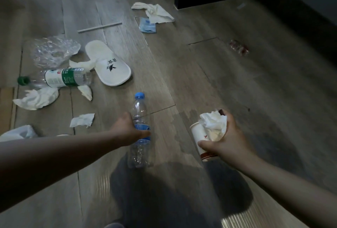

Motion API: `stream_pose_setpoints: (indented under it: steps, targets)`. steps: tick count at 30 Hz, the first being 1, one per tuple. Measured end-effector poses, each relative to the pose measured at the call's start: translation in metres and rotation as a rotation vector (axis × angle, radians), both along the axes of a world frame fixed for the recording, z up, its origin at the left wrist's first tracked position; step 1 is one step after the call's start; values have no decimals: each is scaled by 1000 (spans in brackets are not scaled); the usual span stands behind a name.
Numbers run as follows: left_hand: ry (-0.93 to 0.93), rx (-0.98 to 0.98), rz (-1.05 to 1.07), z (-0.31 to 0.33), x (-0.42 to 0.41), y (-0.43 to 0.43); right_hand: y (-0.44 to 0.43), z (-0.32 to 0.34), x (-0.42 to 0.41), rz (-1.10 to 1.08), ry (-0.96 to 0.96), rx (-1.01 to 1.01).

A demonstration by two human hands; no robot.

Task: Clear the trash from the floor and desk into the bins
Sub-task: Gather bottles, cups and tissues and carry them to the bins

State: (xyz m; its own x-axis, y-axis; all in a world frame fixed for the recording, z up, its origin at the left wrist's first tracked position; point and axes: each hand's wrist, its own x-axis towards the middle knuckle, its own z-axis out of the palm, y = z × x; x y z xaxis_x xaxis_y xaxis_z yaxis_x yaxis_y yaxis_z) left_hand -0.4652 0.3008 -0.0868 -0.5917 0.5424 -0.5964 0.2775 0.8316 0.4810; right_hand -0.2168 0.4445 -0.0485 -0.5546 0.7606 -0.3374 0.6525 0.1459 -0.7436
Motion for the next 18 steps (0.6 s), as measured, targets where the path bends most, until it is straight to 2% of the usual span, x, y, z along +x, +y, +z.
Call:
stream_pose_setpoints:
  steps: [3,12,18]
  targets:
    - [-84,10,47,1,4,0,0,0,1,-1,9,-10]
    - [-114,288,144,22,15,20,16,-2,-2,-77,97,-61]
    - [-140,364,122,29,14,55,45,-18,-12,-165,171,-123]
